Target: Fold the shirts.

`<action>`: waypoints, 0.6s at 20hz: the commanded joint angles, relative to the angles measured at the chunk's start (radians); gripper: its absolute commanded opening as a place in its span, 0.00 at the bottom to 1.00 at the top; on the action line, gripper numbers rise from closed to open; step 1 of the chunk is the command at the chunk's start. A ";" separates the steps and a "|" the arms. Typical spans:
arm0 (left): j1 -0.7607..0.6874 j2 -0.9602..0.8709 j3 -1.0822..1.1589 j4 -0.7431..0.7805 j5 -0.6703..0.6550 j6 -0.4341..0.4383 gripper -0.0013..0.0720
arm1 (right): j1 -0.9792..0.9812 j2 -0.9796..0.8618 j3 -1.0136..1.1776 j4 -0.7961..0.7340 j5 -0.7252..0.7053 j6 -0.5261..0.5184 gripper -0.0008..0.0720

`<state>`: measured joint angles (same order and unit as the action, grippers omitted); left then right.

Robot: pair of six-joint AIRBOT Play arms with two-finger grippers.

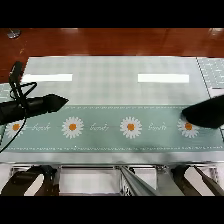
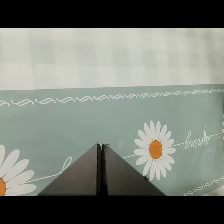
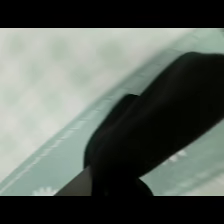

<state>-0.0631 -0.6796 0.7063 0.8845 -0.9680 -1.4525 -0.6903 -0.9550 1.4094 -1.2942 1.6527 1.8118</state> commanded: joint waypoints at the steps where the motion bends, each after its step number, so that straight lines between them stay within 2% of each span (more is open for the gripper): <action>1: 0.000 0.000 -0.001 -0.003 0.000 0.000 0.05 | -0.173 0.203 -0.261 -0.218 -0.019 0.082 0.04; 4: 0.000 0.000 -0.001 -0.011 0.000 0.000 0.05 | -0.259 0.331 -0.420 -0.349 -0.045 0.123 0.07; 5: 0.000 -0.002 -0.001 -0.025 0.000 0.000 0.05 | -0.277 0.351 -0.466 -0.380 -0.044 0.137 0.44; 6: 0.000 -0.007 -0.001 -0.043 0.000 0.000 0.05 | -0.286 0.354 -0.496 -0.387 -0.046 0.134 0.89; 7: 0.000 -0.014 0.000 -0.052 0.000 0.001 0.05 | -0.287 0.344 -0.501 -0.373 -0.069 0.127 0.86; 8: 0.001 -0.026 0.008 -0.051 0.007 0.002 0.05 | -0.284 0.319 -0.481 -0.264 -0.138 0.100 0.86; 9: 0.008 -0.052 0.038 -0.047 0.006 0.018 0.05 | -0.284 0.281 -0.443 -0.061 -0.233 0.034 0.84; 10: 0.014 -0.088 0.086 -0.047 0.001 0.024 0.05 | -0.281 0.229 -0.398 0.182 -0.312 -0.019 0.69; 11: 0.020 -0.135 0.157 -0.047 -0.012 0.027 0.05 | -0.241 0.161 -0.341 0.439 -0.377 -0.115 0.44; 12: 0.019 -0.199 0.257 -0.047 -0.040 0.027 0.05 | -0.156 0.094 -0.279 0.609 -0.422 -0.200 0.19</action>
<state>-0.0513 -0.7769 0.8150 0.8452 -0.9749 -1.4395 -0.9264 -0.7429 1.0359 -1.2331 1.4178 1.8091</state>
